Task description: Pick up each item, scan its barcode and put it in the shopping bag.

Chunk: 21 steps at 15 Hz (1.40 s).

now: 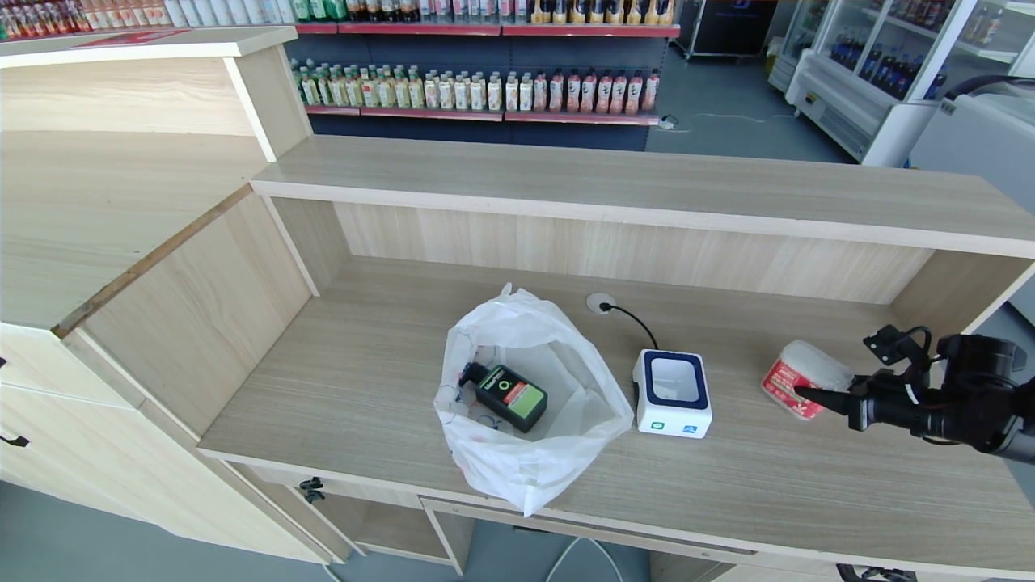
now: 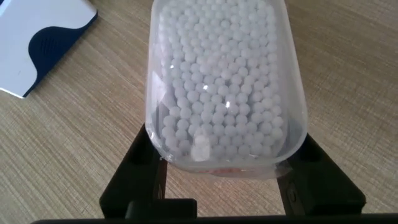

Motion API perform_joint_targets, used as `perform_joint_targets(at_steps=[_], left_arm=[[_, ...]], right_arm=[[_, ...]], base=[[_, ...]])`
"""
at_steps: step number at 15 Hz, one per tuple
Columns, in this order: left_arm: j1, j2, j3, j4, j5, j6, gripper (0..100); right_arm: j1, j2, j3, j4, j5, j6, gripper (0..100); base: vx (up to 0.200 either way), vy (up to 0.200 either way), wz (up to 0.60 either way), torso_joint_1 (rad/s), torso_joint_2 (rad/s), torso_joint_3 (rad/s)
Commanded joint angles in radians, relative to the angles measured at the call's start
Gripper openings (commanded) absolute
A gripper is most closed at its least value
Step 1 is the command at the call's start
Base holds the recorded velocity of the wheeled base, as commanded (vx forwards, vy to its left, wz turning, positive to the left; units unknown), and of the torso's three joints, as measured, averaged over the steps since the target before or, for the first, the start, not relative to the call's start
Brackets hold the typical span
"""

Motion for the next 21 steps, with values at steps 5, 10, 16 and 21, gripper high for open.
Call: perform_joint_targets(at_steps=[5, 10, 16, 21], left_arm=[[0.001, 0.000, 0.000, 0.000, 0.000, 0.000, 100], [0.001, 0.000, 0.000, 0.000, 0.000, 0.000, 100], [0.001, 0.000, 0.000, 0.000, 0.000, 0.000, 100], [0.001, 0.000, 0.000, 0.000, 0.000, 0.000, 100]], right_arm=[[-0.002, -0.097, 0.015, -0.090, 0.042, 0.001, 0], [0.009, -0.534, 0.174, -0.131, 0.067, 0.136, 0], [0.147, -0.875, 0.243, -0.262, 0.099, 0.257, 0], [0.201, -0.906, 0.351, -0.782, 0.097, 0.260, 0]], base=[[0.000, 0.000, 0.00, 0.000, 0.00, 0.000], [0.000, 0.000, 0.00, 0.000, 0.00, 0.000], [0.000, 0.000, 0.00, 0.000, 0.00, 0.000], [0.000, 0.000, 0.00, 0.000, 0.00, 0.000]])
